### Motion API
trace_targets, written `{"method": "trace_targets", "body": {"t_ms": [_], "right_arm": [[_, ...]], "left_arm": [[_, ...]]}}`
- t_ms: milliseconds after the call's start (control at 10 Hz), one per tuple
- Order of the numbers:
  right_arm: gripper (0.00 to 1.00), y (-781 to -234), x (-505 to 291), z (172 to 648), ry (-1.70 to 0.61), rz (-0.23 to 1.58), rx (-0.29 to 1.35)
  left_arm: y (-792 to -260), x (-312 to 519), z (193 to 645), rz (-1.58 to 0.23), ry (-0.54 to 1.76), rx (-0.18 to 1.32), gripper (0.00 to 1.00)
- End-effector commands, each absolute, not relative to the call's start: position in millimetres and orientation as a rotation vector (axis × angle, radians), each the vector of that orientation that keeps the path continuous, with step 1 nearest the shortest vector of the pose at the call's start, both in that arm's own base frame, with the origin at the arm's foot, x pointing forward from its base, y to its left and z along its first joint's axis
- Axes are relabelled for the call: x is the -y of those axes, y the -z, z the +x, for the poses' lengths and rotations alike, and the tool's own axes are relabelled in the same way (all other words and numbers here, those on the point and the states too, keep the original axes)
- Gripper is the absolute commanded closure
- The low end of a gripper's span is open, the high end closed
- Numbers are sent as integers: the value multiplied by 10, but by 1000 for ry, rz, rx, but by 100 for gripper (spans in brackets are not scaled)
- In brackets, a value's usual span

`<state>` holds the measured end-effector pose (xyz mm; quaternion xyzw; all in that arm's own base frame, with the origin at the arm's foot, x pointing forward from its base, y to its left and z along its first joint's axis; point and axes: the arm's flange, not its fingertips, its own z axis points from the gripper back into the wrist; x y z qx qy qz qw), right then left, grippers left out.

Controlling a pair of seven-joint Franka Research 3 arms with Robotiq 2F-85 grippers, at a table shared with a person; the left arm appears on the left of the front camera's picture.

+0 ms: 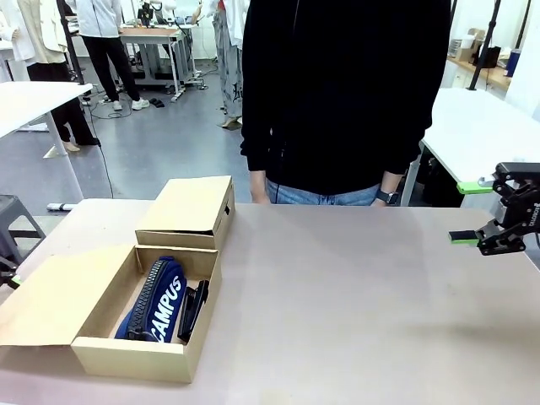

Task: Place items inside the box.
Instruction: Close the lid of the Mailer Box closest to the robot.

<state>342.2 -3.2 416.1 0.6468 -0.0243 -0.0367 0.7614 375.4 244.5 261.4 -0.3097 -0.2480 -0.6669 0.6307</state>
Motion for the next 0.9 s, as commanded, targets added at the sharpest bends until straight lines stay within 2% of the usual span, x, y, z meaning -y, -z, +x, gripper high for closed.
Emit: {"method": "trace_targets", "body": {"t_ms": [0, 200, 400, 800], "right_arm": [[0, -4201, 46, 3394, 82, 1405, 35], [0, -4201, 46, 3394, 82, 1405, 35], [0, -4201, 46, 3394, 82, 1405, 35], [0, -4201, 46, 3394, 82, 1405, 35]], "left_arm": [[-2312, -2513, 3492, -733, 1610, 646, 0], [-2294, -2437, 3509, -748, 1619, 655, 0], [-2340, -2439, 3517, -793, 1610, 725, 0], [-2531, -2303, 3457, -960, 1672, 849, 0]]}}
